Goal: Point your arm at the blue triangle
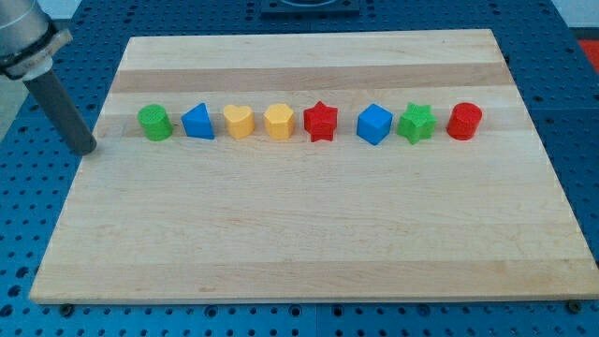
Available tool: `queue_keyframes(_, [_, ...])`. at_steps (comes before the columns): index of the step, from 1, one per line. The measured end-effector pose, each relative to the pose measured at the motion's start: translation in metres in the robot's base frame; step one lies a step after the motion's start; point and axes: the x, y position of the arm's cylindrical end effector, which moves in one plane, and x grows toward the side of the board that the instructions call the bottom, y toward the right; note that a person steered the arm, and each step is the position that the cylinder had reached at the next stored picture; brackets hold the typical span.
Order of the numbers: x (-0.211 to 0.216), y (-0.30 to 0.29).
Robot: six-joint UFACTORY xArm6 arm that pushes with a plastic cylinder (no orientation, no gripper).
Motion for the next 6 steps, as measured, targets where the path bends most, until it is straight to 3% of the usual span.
queue_keyframes(4, [0.006,0.110])
queue_keyframes(6, [-0.022,0.139])
